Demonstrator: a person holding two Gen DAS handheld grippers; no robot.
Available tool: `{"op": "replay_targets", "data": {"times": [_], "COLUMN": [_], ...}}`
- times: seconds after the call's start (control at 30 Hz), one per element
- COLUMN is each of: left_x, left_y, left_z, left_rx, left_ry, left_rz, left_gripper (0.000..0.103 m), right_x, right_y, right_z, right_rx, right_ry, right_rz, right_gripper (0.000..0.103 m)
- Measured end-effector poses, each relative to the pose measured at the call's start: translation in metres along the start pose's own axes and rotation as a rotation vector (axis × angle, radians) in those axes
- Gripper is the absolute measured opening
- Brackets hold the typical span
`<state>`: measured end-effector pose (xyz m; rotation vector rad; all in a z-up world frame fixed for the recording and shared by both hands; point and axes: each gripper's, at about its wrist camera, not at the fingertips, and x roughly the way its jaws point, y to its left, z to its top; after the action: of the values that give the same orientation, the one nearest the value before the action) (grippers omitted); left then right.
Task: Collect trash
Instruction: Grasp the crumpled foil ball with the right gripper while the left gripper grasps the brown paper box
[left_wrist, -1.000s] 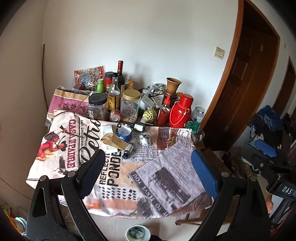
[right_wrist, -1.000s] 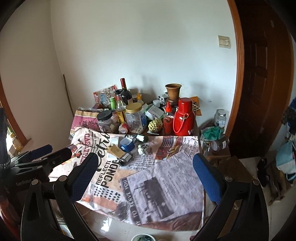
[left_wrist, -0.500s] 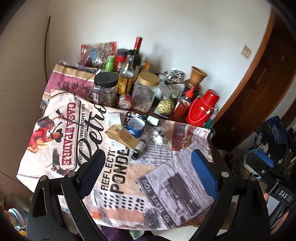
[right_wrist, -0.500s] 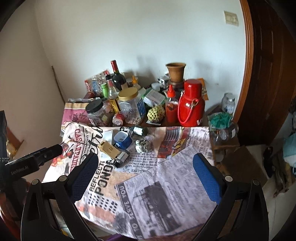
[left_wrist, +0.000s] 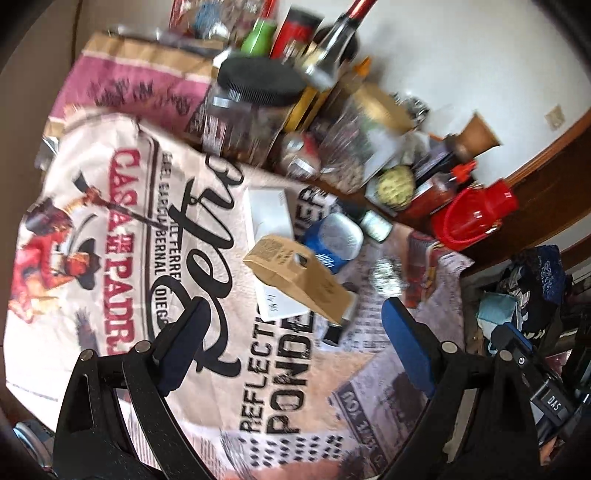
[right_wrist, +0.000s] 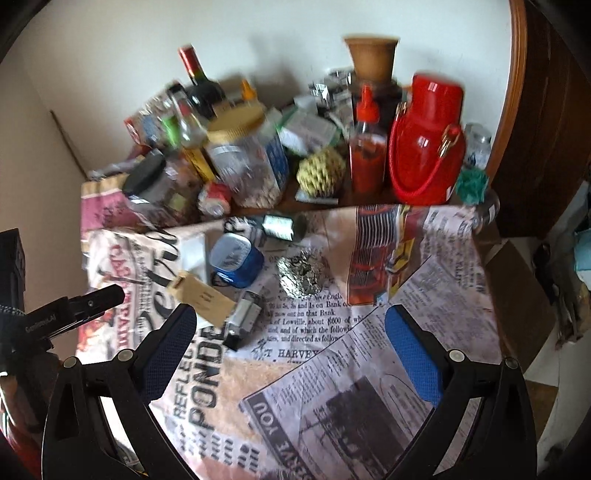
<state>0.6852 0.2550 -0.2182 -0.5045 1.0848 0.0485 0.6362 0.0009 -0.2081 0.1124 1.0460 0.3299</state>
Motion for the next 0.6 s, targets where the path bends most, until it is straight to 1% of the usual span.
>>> {"op": "replay_targets", "data": {"times": [0.07, 0.13, 0.23, 0.47, 0.53, 0.6], "left_x": [0.024, 0.041, 0.062, 0.103, 0.110, 0.117], "left_y": [0.009, 0.016, 0.021, 0.028, 0.030, 0.032], "left_z": [0.005, 0.009, 0.015, 0.022, 0.024, 0.026], "left_rx": [-0.010, -0.019, -0.034, -0.056, -0.065, -0.066], "left_ry": [0.043, 0.066, 0.078, 0.137, 0.148, 0.159], "left_rz": [-0.016, -0.032, -0.058, -0.077, -0.088, -0.115], "left_gripper": [0.094, 0.094, 0.094, 0.094, 0.090, 0.087], "right_x": [0.017, 0.040, 0.064, 0.113, 0.124, 0.132], "right_y": [-0.001, -0.003, -0.006, -0.011, -0.012, -0.012], "right_z": [0.001, 0.005, 0.010, 0.018, 0.019, 0.019], "right_rx": [0.013, 0.029, 0.048, 0.070, 0.077, 0.084], "right_ry": [0.028, 0.063, 0.102, 0.165, 0.178, 0.193], "right_rz": [-0.009, -0.021, -0.027, -0.050, -0.044, -0.031], "right_gripper": [0.101, 0.101, 0.101, 0.100, 0.097, 0.090]}}
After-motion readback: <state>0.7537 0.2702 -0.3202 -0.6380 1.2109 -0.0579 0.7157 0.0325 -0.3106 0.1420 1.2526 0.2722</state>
